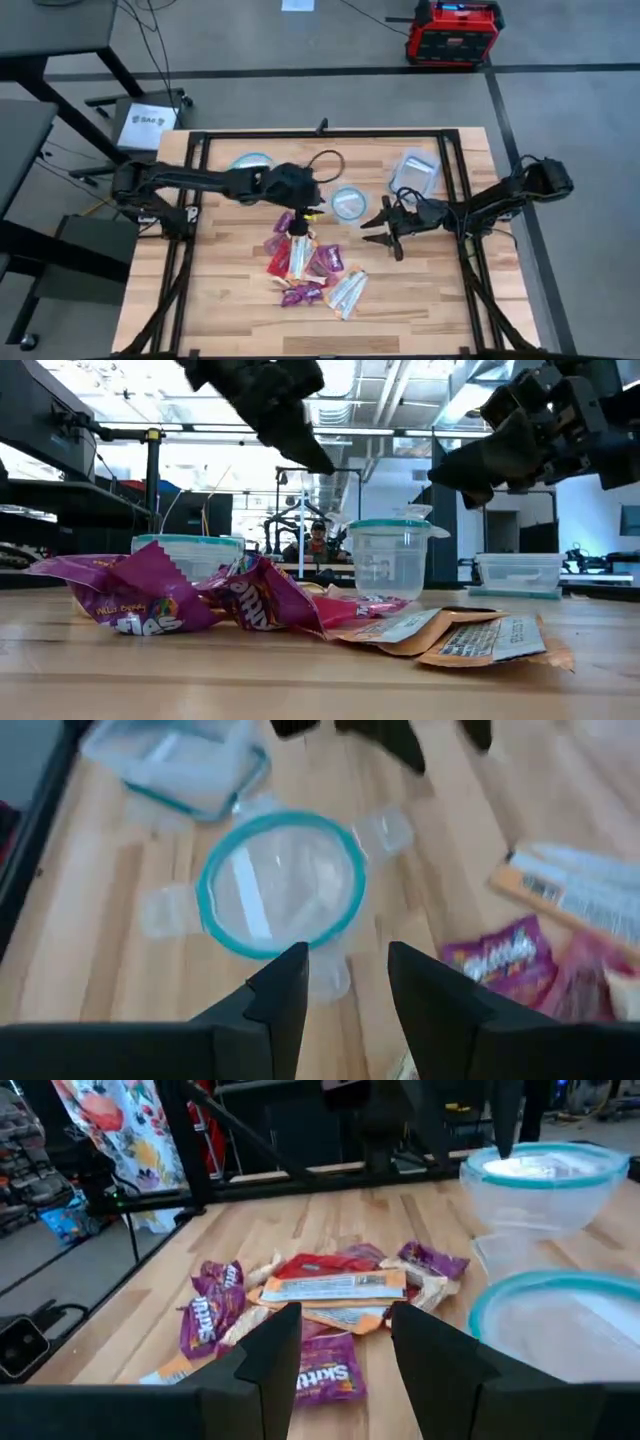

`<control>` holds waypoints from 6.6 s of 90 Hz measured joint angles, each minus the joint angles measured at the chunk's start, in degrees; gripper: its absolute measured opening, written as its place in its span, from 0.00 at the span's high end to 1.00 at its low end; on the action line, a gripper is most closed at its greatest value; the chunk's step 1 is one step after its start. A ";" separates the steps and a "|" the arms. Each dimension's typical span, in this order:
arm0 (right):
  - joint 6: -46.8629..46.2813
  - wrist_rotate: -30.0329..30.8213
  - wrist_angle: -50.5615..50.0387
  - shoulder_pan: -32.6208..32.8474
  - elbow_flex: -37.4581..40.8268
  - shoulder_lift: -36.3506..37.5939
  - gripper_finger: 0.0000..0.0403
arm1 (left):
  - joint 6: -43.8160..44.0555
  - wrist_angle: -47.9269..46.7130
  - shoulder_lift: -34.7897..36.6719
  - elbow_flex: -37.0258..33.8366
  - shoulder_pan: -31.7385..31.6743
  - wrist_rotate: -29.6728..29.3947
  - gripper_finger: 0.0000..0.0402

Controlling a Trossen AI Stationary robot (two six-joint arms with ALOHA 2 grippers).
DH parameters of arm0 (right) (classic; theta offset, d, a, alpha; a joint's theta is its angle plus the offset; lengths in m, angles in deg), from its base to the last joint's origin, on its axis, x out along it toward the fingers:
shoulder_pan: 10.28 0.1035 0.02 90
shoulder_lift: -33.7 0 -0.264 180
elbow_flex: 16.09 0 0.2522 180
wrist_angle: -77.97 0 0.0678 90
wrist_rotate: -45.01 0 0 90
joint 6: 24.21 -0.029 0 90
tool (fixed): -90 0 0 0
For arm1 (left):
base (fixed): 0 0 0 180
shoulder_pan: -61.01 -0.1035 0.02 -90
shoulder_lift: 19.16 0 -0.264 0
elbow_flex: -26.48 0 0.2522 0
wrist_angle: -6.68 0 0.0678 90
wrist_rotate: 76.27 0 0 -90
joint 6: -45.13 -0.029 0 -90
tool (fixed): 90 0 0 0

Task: Sort candy
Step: Open the small round transparent bin, then remove the small round transparent bin's lid, then put the small round transparent bin on top of its lid

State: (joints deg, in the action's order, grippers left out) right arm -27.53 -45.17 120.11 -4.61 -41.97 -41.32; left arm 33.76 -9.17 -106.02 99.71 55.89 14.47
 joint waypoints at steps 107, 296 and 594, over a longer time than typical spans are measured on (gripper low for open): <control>42.82 31.15 -20.27 9.62 -12.57 -5.63 0.98 | 1.58 -0.99 -0.36 -1.78 -0.20 -0.01 0.68; -1.92 -1.07 -42.01 -42.99 -21.24 -1.20 0.86 | 0.43 -1.03 -0.38 -1.71 -0.20 -0.12 0.68; 1.36 3.19 -35.73 -13.90 -21.22 -2.82 0.45 | 8.04 -22.52 24.88 -15.59 -16.63 -6.21 0.68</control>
State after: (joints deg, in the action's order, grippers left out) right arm -26.17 -41.98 84.37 -18.51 -63.19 -44.14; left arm 41.79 -31.69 -81.14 84.11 39.26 8.27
